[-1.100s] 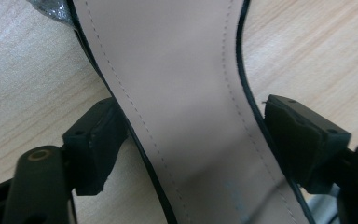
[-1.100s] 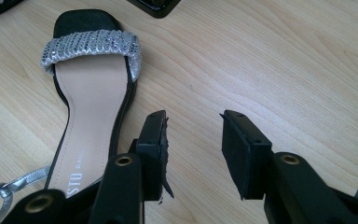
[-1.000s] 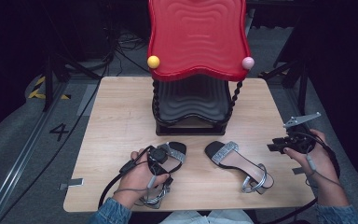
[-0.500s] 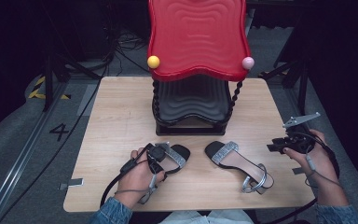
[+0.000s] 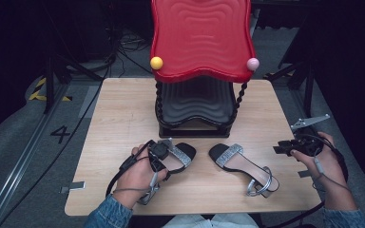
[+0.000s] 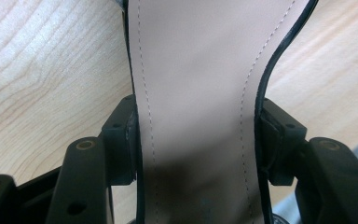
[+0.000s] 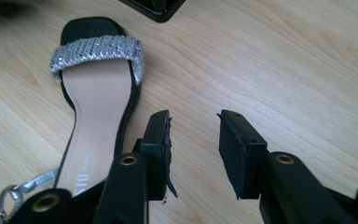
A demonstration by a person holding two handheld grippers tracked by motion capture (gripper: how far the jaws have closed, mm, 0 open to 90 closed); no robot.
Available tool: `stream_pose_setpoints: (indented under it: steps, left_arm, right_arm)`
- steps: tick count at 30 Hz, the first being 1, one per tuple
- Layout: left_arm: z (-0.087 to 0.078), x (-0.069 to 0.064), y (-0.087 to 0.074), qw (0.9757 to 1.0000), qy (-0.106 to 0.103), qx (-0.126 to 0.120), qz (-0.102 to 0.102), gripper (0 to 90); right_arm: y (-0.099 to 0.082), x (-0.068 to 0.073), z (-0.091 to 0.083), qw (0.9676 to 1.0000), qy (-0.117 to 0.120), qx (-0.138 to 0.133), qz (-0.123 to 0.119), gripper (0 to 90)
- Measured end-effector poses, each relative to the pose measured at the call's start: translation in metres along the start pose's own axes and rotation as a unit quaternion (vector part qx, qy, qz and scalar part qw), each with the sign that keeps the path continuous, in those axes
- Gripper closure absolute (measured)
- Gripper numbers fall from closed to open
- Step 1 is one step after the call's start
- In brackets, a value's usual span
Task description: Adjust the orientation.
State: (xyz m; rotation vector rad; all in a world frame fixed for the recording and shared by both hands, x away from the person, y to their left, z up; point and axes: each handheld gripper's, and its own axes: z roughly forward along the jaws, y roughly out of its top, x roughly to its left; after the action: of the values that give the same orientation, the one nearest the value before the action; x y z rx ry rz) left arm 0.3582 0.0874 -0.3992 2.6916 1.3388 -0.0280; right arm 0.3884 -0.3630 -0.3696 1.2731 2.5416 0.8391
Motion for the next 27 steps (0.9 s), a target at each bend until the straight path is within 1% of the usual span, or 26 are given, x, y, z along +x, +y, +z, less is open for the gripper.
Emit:
stream_pose_setpoints:
  steps: [3,4,6,7,8,9,11,12,13,14,15,16,22,23,24,26,27]
  left_arm:
    - [-0.005,-0.001,0.001,1.0000,0.002,-0.004,0.003,42.0]
    - [-0.011,-0.002,0.003,1.0000,0.001,-0.009,0.004,42.0]
    - [-0.013,-0.002,0.004,0.9999,0.001,-0.012,0.005,42.0]
    - [-0.019,-0.003,0.006,0.9998,0.002,-0.015,0.011,42.0]
    - [-0.023,-0.004,0.007,0.9998,-0.002,-0.019,0.006,42.0]
    - [-0.026,-0.005,0.008,0.9998,0.000,-0.019,0.012,42.0]
    - [-0.029,-0.005,0.009,0.9997,-0.004,-0.022,0.012,42.0]
    - [-0.036,-0.006,0.012,0.9995,-0.005,-0.028,0.015,42.0]
    - [-0.040,-0.007,0.013,0.9994,-0.004,-0.031,0.015,42.0]
    - [-0.043,-0.007,0.014,0.9994,0.000,-0.030,0.019,42.0]
    - [-0.047,-0.008,0.016,0.9993,-0.002,-0.032,0.017,42.0]
    - [-0.047,-0.008,0.016,0.9993,-0.002,-0.032,0.017,42.0]
    - [-0.068,-0.012,0.025,0.9990,0.000,-0.034,0.030,42.0]
    - [-0.071,-0.013,0.026,0.9988,-0.003,-0.037,0.033,42.0]
    - [-0.075,-0.013,0.028,0.9987,-0.003,-0.035,0.038,42.0]
    - [-0.082,-0.015,0.031,0.9985,-0.013,-0.038,0.037,42.0]
    - [-0.085,-0.016,0.032,0.9983,-0.011,-0.042,0.040,42.0]
  right_arm:
    - [-0.001,-0.001,-0.001,1.0000,0.002,0.001,0.003,65.7]
    - [-0.001,-0.001,-0.001,1.0000,0.003,-0.004,0.007,65.6]
    - [-0.002,-0.001,-0.002,0.9999,0.005,-0.006,0.010,65.6]
    - [-0.002,-0.001,-0.002,0.9999,0.003,-0.008,0.011,65.6]
    - [-0.003,-0.001,-0.003,0.9999,0.004,-0.009,0.013,65.5]
    - [-0.003,-0.001,-0.004,0.9998,0.005,-0.010,0.014,65.5]
    - [-0.003,-0.002,-0.004,0.9998,0.005,-0.009,0.015,65.5]
    - [-0.004,-0.002,-0.004,0.9998,0.007,-0.009,0.016,65.1]
    - [-0.005,-0.002,-0.004,0.9997,0.008,-0.011,0.018,64.2]
    - [-0.005,-0.003,-0.005,0.9998,0.006,-0.010,0.019,63.4]
    - [-0.005,-0.003,-0.005,0.9997,0.007,-0.009,0.021,63.3]
    - [-0.005,-0.003,-0.005,0.9997,0.007,-0.009,0.021,63.3]
    - [-0.009,-0.005,-0.006,0.9992,0.009,-0.010,0.036,63.3]
    - [-0.009,-0.006,-0.007,0.9992,0.009,-0.011,0.038,63.4]
    - [-0.010,-0.006,-0.007,0.9991,0.009,-0.012,0.040,63.4]
    - [-0.010,-0.006,-0.007,0.9990,0.010,-0.012,0.042,63.4]
    - [-0.011,-0.006,-0.007,0.9989,0.011,-0.013,0.044,63.9]
